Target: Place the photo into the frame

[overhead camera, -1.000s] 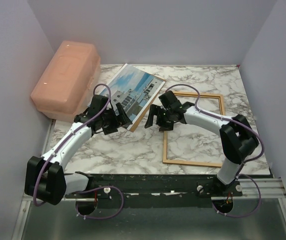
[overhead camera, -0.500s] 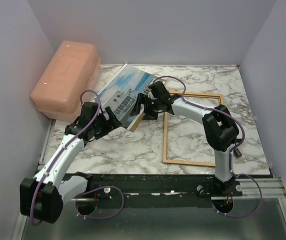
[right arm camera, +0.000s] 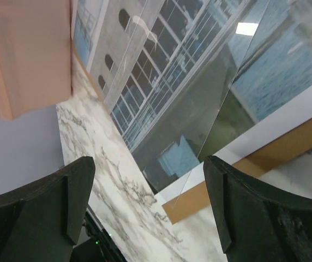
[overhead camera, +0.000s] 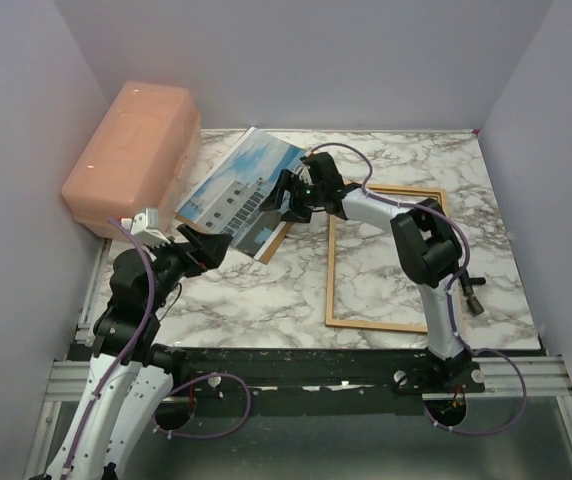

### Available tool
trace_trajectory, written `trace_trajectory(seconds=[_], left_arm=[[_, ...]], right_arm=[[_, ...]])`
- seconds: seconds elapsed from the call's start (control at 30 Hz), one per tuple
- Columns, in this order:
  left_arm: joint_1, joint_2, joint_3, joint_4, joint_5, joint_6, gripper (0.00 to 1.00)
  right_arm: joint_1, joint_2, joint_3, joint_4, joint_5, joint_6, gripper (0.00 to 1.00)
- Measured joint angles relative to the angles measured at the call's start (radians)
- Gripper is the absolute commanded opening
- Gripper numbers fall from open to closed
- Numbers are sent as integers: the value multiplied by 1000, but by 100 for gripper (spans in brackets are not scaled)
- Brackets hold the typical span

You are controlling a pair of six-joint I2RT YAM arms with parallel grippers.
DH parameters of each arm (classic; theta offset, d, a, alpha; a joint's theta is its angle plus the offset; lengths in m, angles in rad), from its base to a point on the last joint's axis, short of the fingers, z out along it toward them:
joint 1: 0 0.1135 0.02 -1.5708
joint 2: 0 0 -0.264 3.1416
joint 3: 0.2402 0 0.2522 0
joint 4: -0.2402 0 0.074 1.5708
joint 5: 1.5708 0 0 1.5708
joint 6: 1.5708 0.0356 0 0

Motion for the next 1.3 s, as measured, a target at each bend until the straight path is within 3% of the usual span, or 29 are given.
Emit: trace_trajectory(seconds=[0.77,1.3], left_arm=[[0,-1,-48,75,52,-14,99],[0,40,-53,73,55,-13,98]], right_arm=[[-45,171,83,182,-76,157,86],[-22,188,-31,441,-185,323,84]])
